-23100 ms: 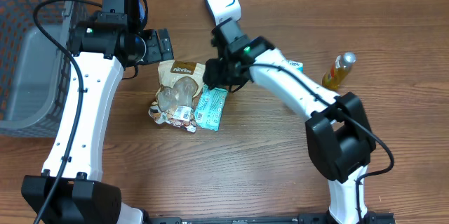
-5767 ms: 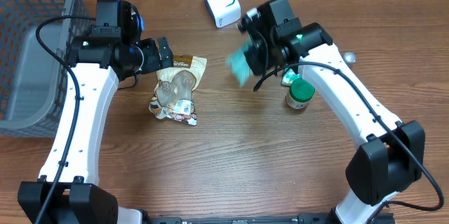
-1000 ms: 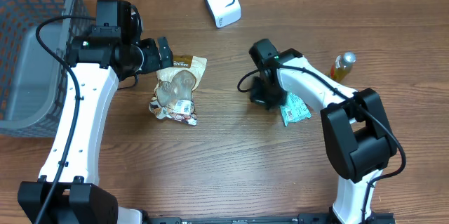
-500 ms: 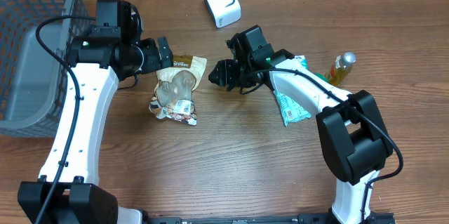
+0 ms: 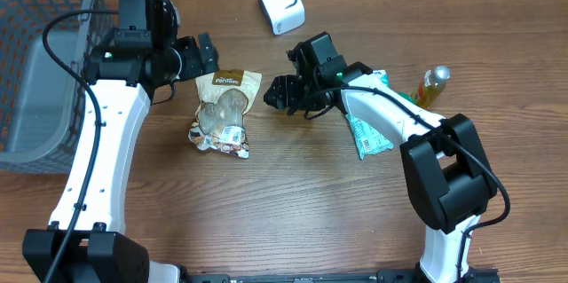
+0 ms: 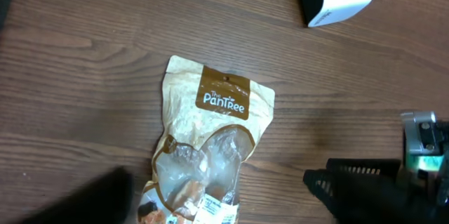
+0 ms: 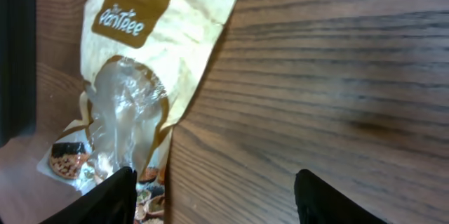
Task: Scan the item barcode
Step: 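Lower both grippers onto the PanTree snack bag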
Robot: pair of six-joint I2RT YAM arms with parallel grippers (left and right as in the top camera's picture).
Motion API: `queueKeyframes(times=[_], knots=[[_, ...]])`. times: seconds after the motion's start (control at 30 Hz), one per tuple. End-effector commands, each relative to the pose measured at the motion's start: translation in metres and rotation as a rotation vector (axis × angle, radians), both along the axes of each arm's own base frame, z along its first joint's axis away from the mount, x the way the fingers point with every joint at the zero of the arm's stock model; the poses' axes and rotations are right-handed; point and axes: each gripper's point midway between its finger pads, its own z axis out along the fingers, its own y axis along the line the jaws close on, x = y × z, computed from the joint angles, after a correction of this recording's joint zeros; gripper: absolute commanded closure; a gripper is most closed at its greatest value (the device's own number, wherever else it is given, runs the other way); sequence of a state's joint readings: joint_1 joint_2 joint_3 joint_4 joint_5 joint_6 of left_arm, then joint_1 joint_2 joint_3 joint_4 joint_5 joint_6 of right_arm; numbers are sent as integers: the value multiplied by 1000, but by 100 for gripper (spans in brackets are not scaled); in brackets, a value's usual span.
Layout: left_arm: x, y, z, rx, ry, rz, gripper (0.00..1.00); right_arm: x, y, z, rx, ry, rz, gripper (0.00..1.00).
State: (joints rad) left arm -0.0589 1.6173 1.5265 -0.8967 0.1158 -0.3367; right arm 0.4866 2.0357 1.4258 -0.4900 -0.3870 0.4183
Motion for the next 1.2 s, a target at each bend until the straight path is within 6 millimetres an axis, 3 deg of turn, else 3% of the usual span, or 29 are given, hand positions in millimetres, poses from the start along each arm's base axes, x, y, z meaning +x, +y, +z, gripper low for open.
queueKeyframes(times=[0.0, 0.03, 0.33, 0.53, 0.77, 1.07, 1.17], knots=[[-3, -1, -21, 25, 65, -8, 91, 12, -7, 0, -33, -38, -29, 32], [-3, -2, -30, 28, 89, -9, 96, 14, -7, 0, -37, -43, -33, 32], [7, -11, -116, 44, 277, -31, 96, 18, -7, 3, -29, -62, -38, 32], [8, -13, -158, 48, 359, -36, 96, 18, -8, 2, -31, -60, -39, 32], [7, -28, -174, 47, 380, -83, 96, 19, -9, 2, -35, -61, -44, 32], [7, -84, -171, 45, 323, -246, 96, 22, -36, -5, -68, -9, -95, 24], [9, -81, -170, 115, 308, -223, 96, 23, -48, -8, -78, 13, -117, 23]])
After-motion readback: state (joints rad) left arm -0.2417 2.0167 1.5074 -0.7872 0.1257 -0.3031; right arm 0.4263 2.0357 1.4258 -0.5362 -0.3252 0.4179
